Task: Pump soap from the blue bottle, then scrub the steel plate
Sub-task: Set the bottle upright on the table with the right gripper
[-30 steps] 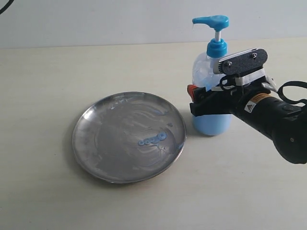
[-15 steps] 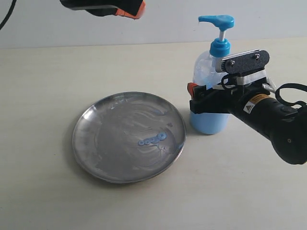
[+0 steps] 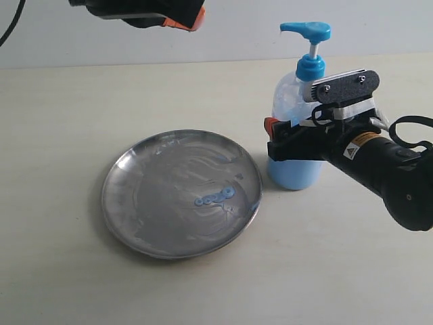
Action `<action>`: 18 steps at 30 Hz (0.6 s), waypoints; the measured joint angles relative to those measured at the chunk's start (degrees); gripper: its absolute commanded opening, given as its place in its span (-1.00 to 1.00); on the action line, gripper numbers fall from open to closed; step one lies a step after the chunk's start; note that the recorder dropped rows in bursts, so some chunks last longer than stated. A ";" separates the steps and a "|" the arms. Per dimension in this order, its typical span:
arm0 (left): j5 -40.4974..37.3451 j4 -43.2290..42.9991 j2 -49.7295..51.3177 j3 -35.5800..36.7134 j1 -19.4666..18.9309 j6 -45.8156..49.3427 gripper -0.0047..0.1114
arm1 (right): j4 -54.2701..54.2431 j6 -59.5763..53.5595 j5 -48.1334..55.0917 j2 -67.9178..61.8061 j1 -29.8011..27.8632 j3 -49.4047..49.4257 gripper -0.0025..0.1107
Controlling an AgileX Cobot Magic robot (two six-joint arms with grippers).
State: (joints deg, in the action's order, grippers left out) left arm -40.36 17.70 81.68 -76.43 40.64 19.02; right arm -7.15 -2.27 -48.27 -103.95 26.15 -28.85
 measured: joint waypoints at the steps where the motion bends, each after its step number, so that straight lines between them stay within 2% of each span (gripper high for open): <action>1: 0.00 0.00 0.00 0.00 0.00 0.00 -0.92 | 0.00 -0.15 0.05 0.09 0.00 0.00 0.14; 5: 0.00 -0.25 0.00 0.00 0.00 0.43 -0.92 | 0.00 -1.32 0.64 0.21 0.00 -0.15 0.55; 9: 0.00 -0.38 0.00 0.00 0.00 1.10 -0.92 | -0.81 -2.65 1.97 0.30 0.00 -0.15 0.80; 12: 0.00 -0.38 0.00 0.00 0.00 1.56 -0.92 | -0.96 -3.08 3.78 0.17 0.00 -0.15 0.90; 18: 0.00 -0.47 0.00 0.05 0.00 2.51 -0.92 | -0.96 -3.17 4.68 0.10 0.00 -0.15 0.90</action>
State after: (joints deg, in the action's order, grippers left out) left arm -40.36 17.22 81.68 -76.38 40.64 21.53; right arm -8.11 -5.44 -43.59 -103.85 26.15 -29.01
